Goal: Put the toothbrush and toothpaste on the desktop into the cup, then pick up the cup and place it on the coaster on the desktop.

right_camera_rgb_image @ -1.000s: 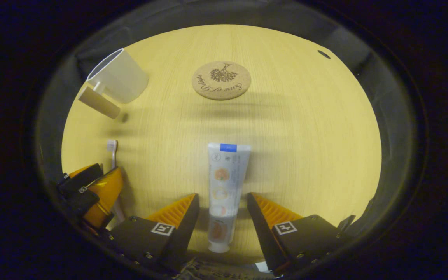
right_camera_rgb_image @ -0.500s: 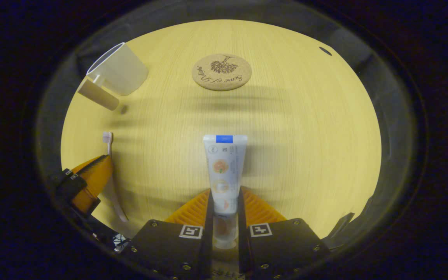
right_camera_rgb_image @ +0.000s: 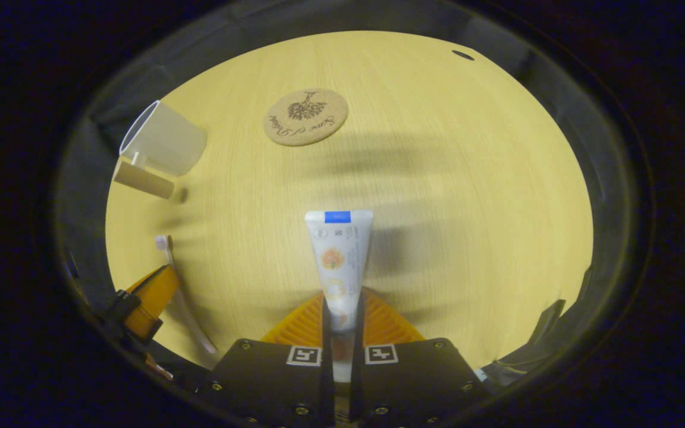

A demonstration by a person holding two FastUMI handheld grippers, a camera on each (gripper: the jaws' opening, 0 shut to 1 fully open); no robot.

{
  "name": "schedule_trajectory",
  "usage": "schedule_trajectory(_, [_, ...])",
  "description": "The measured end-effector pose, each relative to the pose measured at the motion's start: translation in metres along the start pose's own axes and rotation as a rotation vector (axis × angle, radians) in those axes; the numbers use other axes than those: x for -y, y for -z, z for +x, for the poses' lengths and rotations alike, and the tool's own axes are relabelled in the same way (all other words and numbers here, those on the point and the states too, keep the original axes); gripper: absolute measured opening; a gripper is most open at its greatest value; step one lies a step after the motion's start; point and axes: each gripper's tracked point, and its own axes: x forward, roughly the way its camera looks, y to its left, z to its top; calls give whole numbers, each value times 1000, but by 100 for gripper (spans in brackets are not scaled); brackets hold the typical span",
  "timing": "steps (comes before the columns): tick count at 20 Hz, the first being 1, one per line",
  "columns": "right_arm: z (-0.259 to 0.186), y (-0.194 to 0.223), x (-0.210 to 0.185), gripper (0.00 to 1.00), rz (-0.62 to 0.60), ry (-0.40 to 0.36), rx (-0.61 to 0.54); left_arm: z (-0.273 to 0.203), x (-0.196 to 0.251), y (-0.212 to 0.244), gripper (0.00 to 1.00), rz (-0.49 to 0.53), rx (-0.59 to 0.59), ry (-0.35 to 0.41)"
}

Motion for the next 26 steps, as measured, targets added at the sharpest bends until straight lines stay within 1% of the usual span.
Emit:
schedule_trajectory(2, [-5, -2, 1, 12, 7, -7, 16, -9, -8, -7, 7, -36, 21, 3])
schedule_trajectory(5, [-11, -4, 0, 12, 15, -17, 37, -27, -22, -23, 7, -60, 59, -6])
schedule_trajectory(9, [-16, -1, -2, 12, 23, -28, 52, -49, -28, -43, 7, -76, 111, 5])
schedule_trajectory(11, [-18, 2, -3, 12, 28, -33, 54, -49, -23, -44, 7, -80, 114, 20])
schedule_trajectory(12, [-19, 3, -5, 12, 27, -40, 56, -49, -19, -43, 7, -84, 111, 33])
schedule_trajectory(15, [-19, 6, -8, 12, 12, -48, 69, -37, -8, -22, 7, -101, 40, 68])
schedule_trajectory(16, [-19, 6, -9, 12, 8, -49, 70, -31, -7, -12, 13, -102, 3, 59])
schedule_trajectory(17, [-19, 7, -9, 12, 6, -49, 71, -27, -1, -10, 7, -110, -4, 76])
schedule_trajectory(18, [-19, 7, -9, 12, 5, -48, 71, -25, 7, -6, 8, -123, -9, 105])
schedule_trajectory(19, [-19, 9, -8, 12, 5, -46, 71, -24, 15, -2, 10, -131, -27, 128])
schedule_trajectory(20, [-19, 9, -6, 12, 6, -42, 71, -21, 17, 3, 34, -120, -44, 123])
schedule_trajectory(21, [-20, 10, -6, 12, 8, -40, 69, -16, 14, 6, 35, -98, -49, 104])
schedule_trajectory(22, [-20, 10, -5, 12, 12, -41, 68, -13, 12, 9, 34, -83, -56, 88])
schedule_trajectory(24, [-20, 10, -4, 12, 15, -40, 67, -13, 13, 17, 41, -85, -84, 81])
schedule_trajectory(26, [-20, 10, -4, 12, 15, -38, 65, -4, 6, 27, 41, -66, -111, 29])
